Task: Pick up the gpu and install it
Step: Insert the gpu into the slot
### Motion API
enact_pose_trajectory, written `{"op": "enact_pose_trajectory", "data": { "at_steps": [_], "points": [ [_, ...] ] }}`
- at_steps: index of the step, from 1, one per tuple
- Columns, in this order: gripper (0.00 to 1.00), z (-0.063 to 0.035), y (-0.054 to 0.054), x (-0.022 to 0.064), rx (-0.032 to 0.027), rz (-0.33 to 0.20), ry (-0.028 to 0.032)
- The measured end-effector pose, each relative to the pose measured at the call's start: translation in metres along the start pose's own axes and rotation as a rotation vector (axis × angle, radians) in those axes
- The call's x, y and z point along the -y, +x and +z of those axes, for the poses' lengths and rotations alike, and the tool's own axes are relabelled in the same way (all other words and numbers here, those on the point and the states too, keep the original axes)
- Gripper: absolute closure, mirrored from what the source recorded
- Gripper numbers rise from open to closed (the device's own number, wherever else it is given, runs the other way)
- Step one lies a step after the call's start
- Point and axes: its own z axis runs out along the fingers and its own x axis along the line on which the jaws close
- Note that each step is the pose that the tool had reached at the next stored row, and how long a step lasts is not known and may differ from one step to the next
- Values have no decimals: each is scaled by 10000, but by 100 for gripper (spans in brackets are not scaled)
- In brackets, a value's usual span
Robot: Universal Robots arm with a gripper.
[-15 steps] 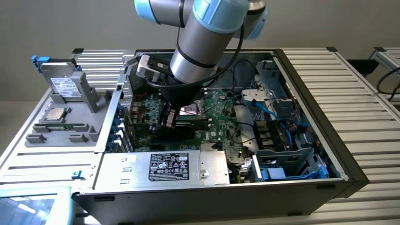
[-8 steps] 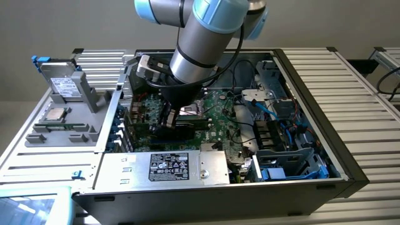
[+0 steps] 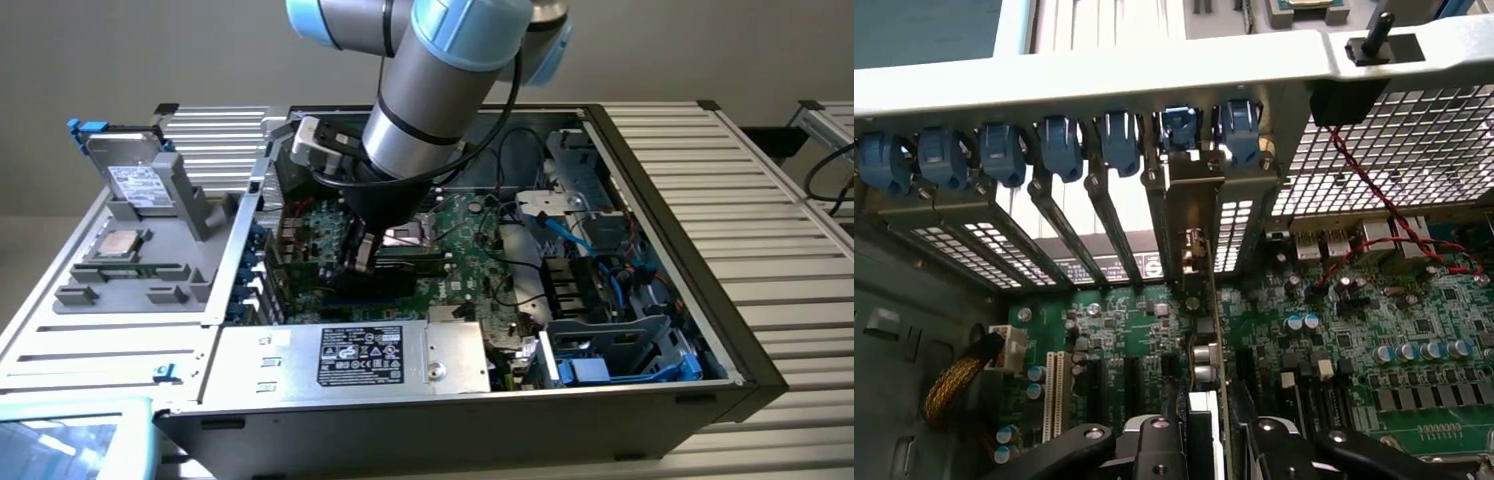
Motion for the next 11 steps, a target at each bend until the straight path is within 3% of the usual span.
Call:
{"op": "enact_pose_trajectory", "data": {
  "at_steps": [11],
  "points": [
    [72, 9, 6, -35, -16, 1, 4]
  ]
}}
